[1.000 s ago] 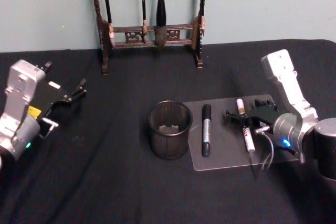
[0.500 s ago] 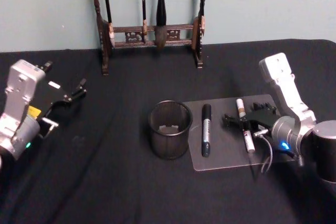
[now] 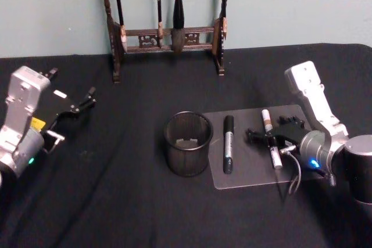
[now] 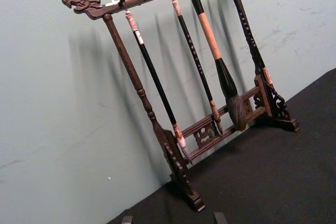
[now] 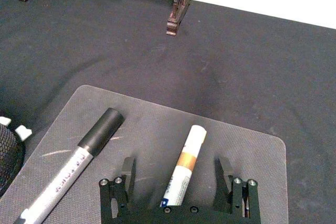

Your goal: Pick up the water-based marker from the table and place it into the pen holder.

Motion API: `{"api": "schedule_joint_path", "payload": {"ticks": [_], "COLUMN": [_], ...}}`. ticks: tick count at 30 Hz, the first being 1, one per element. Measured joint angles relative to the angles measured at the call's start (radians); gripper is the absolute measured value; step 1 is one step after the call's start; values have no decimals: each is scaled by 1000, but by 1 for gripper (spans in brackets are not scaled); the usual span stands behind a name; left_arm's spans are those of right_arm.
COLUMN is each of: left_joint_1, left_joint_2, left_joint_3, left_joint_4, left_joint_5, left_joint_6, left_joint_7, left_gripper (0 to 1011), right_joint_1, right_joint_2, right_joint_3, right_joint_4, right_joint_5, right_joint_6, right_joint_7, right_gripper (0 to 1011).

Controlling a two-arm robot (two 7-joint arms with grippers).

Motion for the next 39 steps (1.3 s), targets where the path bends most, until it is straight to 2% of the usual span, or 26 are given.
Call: {"api": "schedule_joint_path", "payload": {"ticks": [28, 39], "left_joint_1": [0, 0], "left_joint_2": [0, 0], "left_joint_3": [0, 0], "left_joint_4": [0, 0], "left_joint_5": [0, 0], "left_joint_6": [0, 0], "left_joint_7": [0, 0], "left_gripper": [1001, 1001], "right_joint_1": [0, 0], "right_joint_2": [0, -11], "right_joint_3": [0, 7], "right_joint_4": [0, 5], "right_joint_5": [-1, -22], "right_joint_6": [-2, 8], "right_joint_7": [1, 4], "right_gripper": [1003, 1002]}}
